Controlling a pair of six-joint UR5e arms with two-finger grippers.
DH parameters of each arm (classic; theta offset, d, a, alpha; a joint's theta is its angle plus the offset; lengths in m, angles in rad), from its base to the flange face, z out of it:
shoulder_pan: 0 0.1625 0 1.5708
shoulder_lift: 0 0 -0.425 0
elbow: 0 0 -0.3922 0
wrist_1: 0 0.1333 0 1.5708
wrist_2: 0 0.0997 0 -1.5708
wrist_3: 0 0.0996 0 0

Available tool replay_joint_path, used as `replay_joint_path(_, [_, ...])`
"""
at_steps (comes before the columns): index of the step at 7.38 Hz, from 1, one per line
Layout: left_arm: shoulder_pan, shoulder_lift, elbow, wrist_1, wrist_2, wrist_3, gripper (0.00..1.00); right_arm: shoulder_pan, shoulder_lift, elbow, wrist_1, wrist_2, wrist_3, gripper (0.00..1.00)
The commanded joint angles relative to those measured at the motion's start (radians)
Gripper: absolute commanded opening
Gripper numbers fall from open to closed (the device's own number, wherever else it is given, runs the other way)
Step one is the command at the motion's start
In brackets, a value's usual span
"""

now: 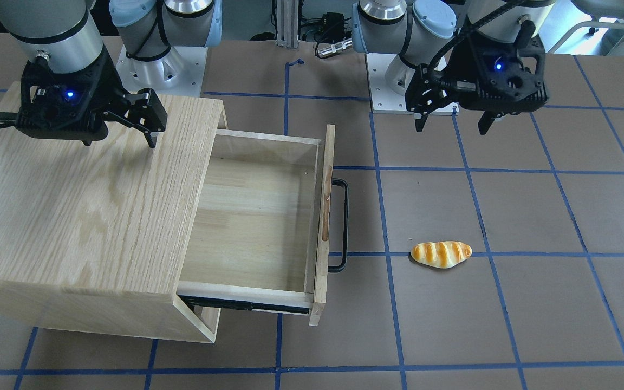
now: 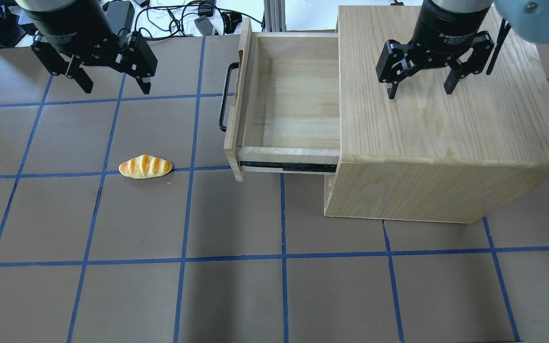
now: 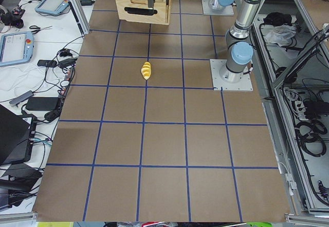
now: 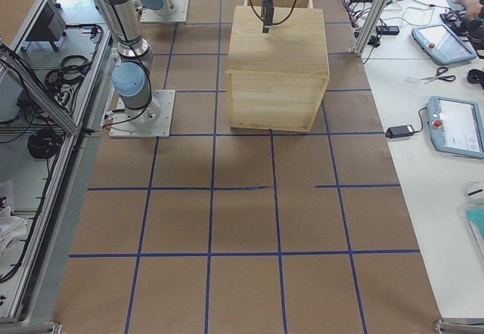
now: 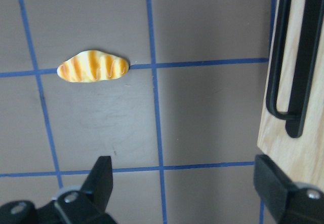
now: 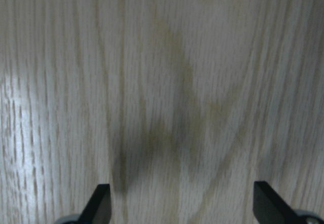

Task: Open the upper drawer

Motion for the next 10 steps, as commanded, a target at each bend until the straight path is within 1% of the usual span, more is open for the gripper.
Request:
replay_joint_path(1, [0.018,0.016,-0.017,0.0,-0.007,0.021,1.0,0.0,0.0,0.0,0.0,0.0,0.0,1.0])
replay_joint_path(2, [0.021,0.011,-0.016,0.007,-0.039,0.019,1.0,0.0,0.0,0.0,0.0,0.0,0.0,1.0])
replay_joint_path(3, [0.021,0.008,-0.017,0.007,-0.046,0.021,1.0,0.0,0.0,0.0,0.0,0.0,0.0,1.0])
replay_joint_path(10, [0.021,0.005,-0.023,0.01,-0.038,0.044,1.0,0.0,0.0,0.0,0.0,0.0,0.0,1.0])
